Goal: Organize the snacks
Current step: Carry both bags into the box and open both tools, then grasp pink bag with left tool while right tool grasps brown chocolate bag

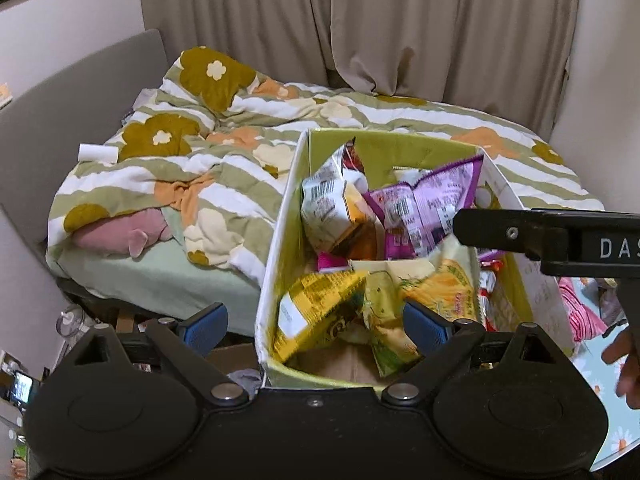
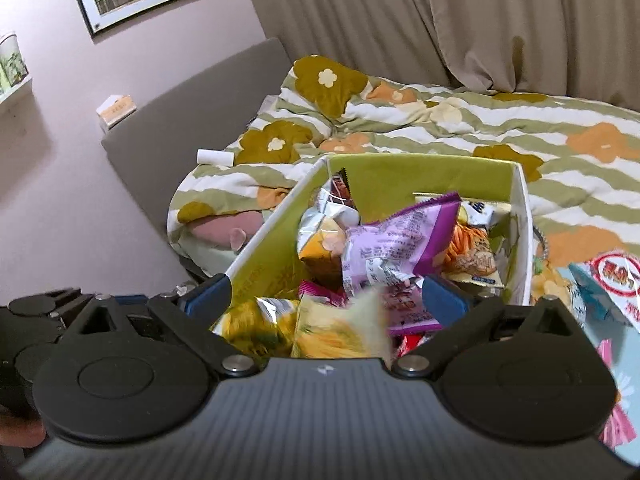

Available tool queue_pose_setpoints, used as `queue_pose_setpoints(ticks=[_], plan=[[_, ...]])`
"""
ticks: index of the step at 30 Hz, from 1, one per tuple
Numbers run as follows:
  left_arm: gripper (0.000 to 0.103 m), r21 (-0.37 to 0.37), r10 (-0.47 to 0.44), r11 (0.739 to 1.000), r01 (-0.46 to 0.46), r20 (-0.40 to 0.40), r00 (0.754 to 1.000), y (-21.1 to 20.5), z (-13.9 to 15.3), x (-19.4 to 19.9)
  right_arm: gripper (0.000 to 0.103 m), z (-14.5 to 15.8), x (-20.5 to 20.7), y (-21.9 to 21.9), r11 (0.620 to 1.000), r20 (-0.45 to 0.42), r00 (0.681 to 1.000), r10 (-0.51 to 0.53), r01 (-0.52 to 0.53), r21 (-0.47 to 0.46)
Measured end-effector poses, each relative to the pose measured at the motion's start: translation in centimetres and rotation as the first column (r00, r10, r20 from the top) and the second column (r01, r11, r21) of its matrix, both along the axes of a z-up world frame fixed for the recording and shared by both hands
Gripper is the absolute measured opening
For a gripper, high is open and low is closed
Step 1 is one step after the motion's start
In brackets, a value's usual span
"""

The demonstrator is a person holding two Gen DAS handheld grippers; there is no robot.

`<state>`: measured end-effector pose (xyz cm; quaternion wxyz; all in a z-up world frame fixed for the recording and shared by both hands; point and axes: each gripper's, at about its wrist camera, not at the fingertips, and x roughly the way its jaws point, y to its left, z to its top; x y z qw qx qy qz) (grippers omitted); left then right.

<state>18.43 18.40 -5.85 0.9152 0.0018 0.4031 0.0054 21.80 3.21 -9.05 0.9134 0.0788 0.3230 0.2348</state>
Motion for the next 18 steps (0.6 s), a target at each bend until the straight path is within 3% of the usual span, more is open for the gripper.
queue_pose_setpoints(ticks=[12, 18], plan=[[0.097, -0.014, -0.024, 1.0, 0.025, 0.053, 0.998, -0.6, 1.8, -1.4, 0.103, 0.9, -2.0, -2.0, 0.998, 0.024, 0.998, -0.05, 0.05, -0.037], [0.097, -0.02, -0.105, 0.994, 0.108, 0.104, 0.989, -1.9, 3.7, -2.2, 0.103, 2.9, -4.8, -3.9, 0.99, 0.055, 0.99, -0.129, 0.132, -0.053]])
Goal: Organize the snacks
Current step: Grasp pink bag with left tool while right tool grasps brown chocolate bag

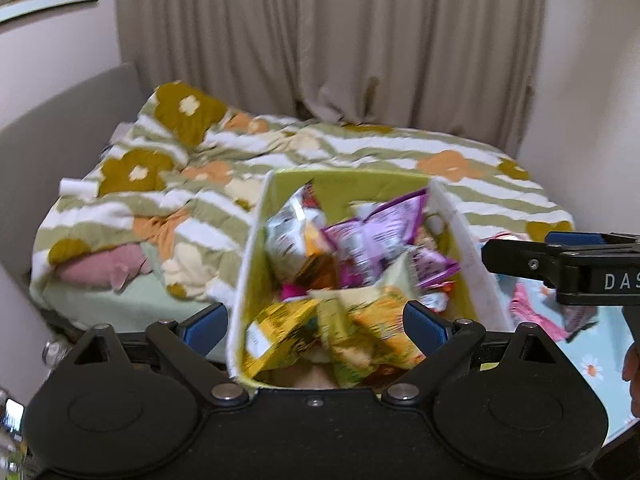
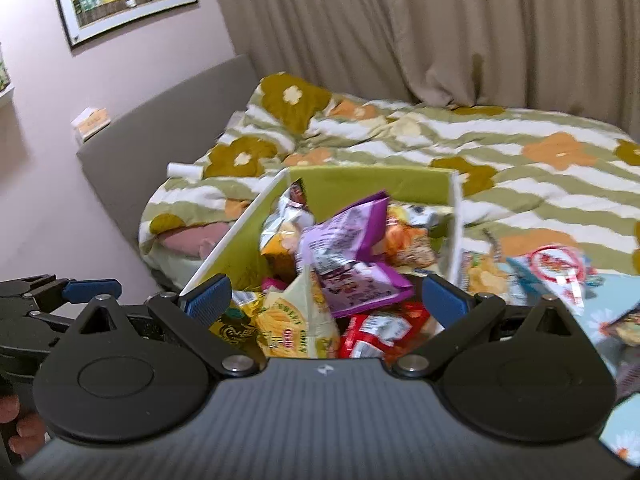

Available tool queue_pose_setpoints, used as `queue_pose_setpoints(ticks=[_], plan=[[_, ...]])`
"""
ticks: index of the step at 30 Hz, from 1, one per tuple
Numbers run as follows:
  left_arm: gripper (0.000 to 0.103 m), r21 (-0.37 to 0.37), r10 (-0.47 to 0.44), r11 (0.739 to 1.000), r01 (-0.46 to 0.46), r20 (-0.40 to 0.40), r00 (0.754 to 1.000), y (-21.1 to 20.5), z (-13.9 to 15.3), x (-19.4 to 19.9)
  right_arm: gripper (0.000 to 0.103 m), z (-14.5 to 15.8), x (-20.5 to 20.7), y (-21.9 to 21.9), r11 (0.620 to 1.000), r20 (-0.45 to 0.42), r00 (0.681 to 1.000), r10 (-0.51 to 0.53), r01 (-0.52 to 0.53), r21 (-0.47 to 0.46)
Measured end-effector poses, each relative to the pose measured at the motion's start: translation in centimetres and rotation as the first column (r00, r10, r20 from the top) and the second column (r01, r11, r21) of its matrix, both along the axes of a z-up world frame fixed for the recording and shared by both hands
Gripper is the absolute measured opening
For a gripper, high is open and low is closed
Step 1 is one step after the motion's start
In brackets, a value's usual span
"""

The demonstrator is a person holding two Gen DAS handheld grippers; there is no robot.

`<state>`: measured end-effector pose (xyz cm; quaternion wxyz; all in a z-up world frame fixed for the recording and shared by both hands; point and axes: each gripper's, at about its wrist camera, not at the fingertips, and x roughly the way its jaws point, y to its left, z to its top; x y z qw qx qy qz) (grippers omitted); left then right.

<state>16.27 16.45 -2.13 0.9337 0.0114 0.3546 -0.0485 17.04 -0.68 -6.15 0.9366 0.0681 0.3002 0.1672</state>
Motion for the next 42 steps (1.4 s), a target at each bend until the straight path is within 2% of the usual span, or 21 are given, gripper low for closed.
queue_pose_setpoints(ticks=[6, 12, 18, 29, 35, 39, 42], plan=[[0.096, -0.028, -0.133, 0.991, 0.134, 0.041, 0.99, -2.7, 0.6, -0.8, 0.103, 1.7, -3.5, -3.3, 0.991, 0.026, 0.991, -0.133, 0.134, -0.021], [0.096, -0.029, -0.237, 0.97, 0.239, 0.076, 0.969, -6.4, 0.8, -1.4, 0.103, 2.3, -6.3, -7.3, 0.963, 0.064, 0.963, -0.26, 0.263, -0.049], [0.096, 0.022, -0.322, 0.947, 0.322, 0.103, 0.941, -12.4, 0.5, -1.7, 0.103, 1.4, -7.2, -12.8, 0.94, 0.094, 0.941, -0.326, 0.333, -0.074], [0.097, 0.104, -0.399, 0.912, 0.397, -0.009, 0.917, -23.2, -4.0, -0.2, 0.103, -2.6, -5.3, -23.2, 0.937, -0.009, 0.944, -0.329, 0.325, -0.128], [0.097, 0.217, -0.392, 0.893, 0.394, -0.051, 0.918, -27.0, -7.8, 1.3, 0.103, -5.4, -3.2, -27.4, 0.945, -0.075, 0.948, -0.31, 0.298, -0.137], [0.097, 0.315, -0.396, 0.861, 0.399, -0.076, 0.915, -29.0, -10.8, 2.4, 0.103, -7.6, -1.4, -29.1, 0.949, -0.116, 0.947, -0.298, 0.282, -0.139], [0.097, 0.357, -0.384, 0.845, 0.397, -0.11, 0.917, -29.8, -12.6, 3.3, 0.103, -8.9, 0.1, -29.9, 0.956, -0.142, 0.95, -0.278, 0.26, -0.135]])
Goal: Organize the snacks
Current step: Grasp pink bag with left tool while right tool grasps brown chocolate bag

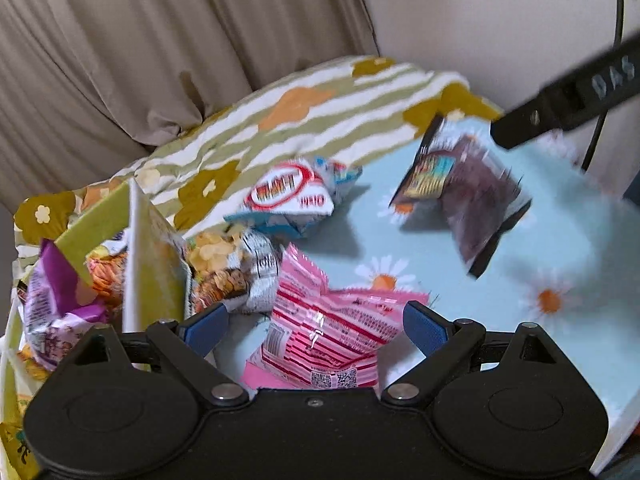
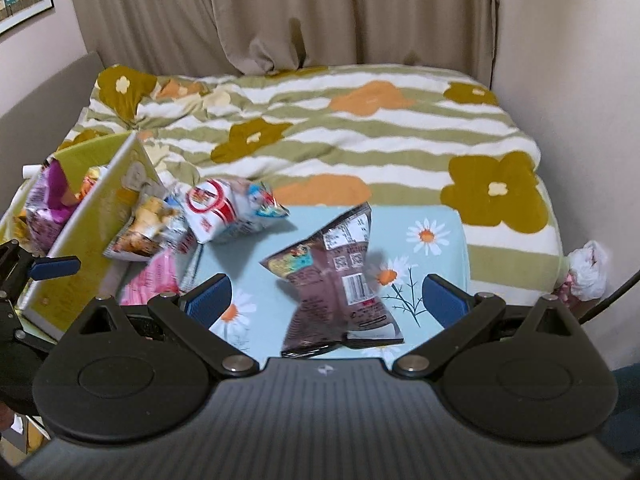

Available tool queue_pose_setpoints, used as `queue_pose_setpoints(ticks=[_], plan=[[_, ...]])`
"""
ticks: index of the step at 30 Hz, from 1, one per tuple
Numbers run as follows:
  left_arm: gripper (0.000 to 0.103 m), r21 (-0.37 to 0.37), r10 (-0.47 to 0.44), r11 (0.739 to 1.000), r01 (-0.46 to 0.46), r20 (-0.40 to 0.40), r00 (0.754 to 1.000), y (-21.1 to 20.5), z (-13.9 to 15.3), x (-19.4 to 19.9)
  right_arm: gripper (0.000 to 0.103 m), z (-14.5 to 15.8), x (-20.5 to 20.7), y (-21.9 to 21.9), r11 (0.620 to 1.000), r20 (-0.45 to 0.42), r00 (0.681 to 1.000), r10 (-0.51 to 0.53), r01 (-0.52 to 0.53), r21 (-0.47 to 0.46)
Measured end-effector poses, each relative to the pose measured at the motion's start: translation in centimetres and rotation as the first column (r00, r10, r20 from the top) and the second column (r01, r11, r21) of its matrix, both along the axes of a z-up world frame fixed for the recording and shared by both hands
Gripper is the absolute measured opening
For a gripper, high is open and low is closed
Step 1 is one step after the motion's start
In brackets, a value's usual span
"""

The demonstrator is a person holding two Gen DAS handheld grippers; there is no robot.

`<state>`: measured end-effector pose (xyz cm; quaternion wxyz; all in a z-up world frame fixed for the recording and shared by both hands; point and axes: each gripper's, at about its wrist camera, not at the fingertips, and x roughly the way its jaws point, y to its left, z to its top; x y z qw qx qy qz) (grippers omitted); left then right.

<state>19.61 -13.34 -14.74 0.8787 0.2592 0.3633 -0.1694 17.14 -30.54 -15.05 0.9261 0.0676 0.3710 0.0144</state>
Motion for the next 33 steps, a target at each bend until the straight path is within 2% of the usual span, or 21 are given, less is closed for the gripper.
queue_pose_setpoints(ticks=[3, 6, 11, 14, 16, 19, 22, 28, 33], plan=[[0.097, 0.037, 0.014, 0.999, -0.014, -0.02, 1.0, -0.3, -1.4, 0.7, 0.103, -1.3, 1.4, -0.4, 1.0, -0.018, 0.999, 0.028, -0.028, 0.009], [0.097, 0.055, 0.032, 0.998, -0.029, -0.072, 0.997, -0.6, -2.9, 1.8, 0.103, -2.7, 2.7, -0.6, 0.999, -0.037, 0.998, 0.05, -0.049, 0.017], [0.097, 0.077, 0.055, 0.996, -0.049, -0.087, 0.995, -1.4, -4.4, 3.1, 0.103, -4.3, 4.6, -0.6, 0.997, -0.07, 0.995, 0.074, -0.073, 0.018], [0.093, 0.047, 0.08, 0.996, -0.075, -0.105, 0.991, -1.2, -4.4, 3.9, 0.103, -4.8, 5.4, -0.8, 0.995, -0.072, 0.993, 0.096, -0.096, 0.009], [0.082, 0.025, 0.109, 0.994, -0.107, -0.141, 0.984, -0.9, -4.6, 4.4, 0.103, -5.0, 5.7, -0.9, 0.994, -0.077, 0.991, 0.108, -0.108, 0.004], [0.078, -0.019, 0.159, 0.986, -0.166, -0.198, 0.967, -0.2, -4.7, 5.0, 0.103, -5.5, 6.2, -1.0, 0.993, -0.088, 0.989, 0.122, -0.121, 0.01], [0.075, -0.053, 0.186, 0.978, -0.202, -0.218, 0.958, 0.4, -4.5, 5.1, 0.103, -5.9, 6.6, -0.9, 0.991, -0.097, 0.986, 0.133, -0.132, 0.017], [0.073, -0.072, 0.221, 0.968, -0.242, -0.224, 0.949, 0.4, -4.2, 4.8, 0.103, -6.6, 7.3, -0.8, 0.988, -0.117, 0.981, 0.155, -0.155, 0.012], [0.073, -0.11, 0.259, 0.95, -0.293, -0.25, 0.933, 1.1, -3.7, 4.4, 0.099, -7.0, 7.9, -0.6, 0.983, -0.126, 0.975, 0.182, -0.182, 0.011]])
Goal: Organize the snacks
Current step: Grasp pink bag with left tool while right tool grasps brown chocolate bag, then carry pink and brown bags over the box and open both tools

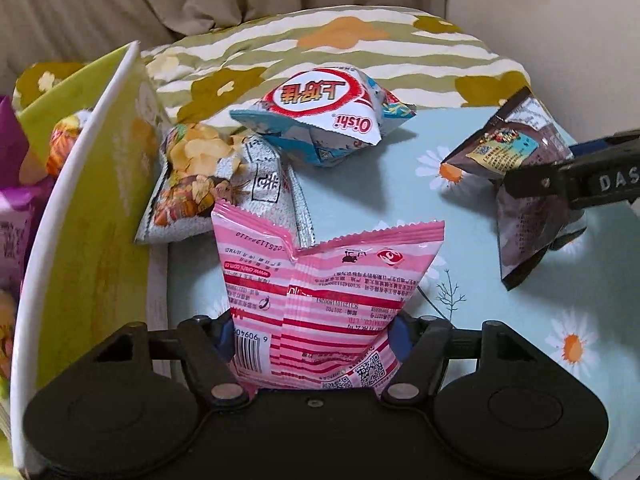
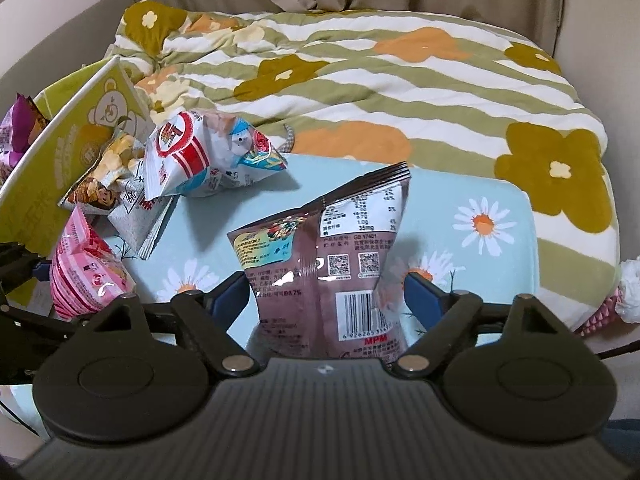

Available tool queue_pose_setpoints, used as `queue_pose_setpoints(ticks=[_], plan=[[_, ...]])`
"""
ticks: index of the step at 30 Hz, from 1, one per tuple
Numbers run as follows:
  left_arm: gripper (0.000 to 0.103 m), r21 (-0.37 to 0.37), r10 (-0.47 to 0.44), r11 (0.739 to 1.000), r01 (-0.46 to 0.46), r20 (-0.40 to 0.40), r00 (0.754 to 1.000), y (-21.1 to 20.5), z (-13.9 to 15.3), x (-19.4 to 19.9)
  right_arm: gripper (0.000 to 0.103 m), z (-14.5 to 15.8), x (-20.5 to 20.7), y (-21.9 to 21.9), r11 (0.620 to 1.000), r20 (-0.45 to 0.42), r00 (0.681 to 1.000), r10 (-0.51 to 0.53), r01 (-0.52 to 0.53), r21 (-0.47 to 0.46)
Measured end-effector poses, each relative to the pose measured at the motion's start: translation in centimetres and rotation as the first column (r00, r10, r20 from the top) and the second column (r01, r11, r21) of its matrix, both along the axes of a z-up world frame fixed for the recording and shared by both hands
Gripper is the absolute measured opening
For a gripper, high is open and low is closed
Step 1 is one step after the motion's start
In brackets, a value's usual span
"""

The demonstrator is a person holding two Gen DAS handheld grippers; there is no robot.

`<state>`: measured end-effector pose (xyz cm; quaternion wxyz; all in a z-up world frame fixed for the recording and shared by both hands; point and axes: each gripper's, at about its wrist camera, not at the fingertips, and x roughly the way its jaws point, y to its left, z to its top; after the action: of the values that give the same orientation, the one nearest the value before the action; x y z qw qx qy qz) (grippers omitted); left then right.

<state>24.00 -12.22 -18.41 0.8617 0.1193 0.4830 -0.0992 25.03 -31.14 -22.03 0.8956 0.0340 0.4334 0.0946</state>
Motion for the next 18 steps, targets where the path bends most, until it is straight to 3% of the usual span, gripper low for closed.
queue_pose_setpoints(ticks=[10, 13, 18], plan=[[0.072, -0.046, 0.078, 0.996, -0.078, 0.007, 0.997, 0.9, 1.4, -1.4, 0.092, -0.6, 0.9, 1.2, 0.999, -0.005, 0.999, 0.045, -0.045, -0.015], [0.073, -0.057, 0.093, 0.994, -0.091, 0.019, 0.996, 1.1, 1.9, -1.8, 0.078, -0.9, 1.1, 1.5, 0.998, -0.009, 0.998, 0.057, -0.058, -0.031], [0.072, -0.074, 0.104, 0.992, -0.101, 0.046, 0.994, 1.3, 3.1, -2.7, 0.072, -0.6, 0.8, 1.6, 0.998, -0.008, 0.999, 0.049, -0.049, -0.033]])
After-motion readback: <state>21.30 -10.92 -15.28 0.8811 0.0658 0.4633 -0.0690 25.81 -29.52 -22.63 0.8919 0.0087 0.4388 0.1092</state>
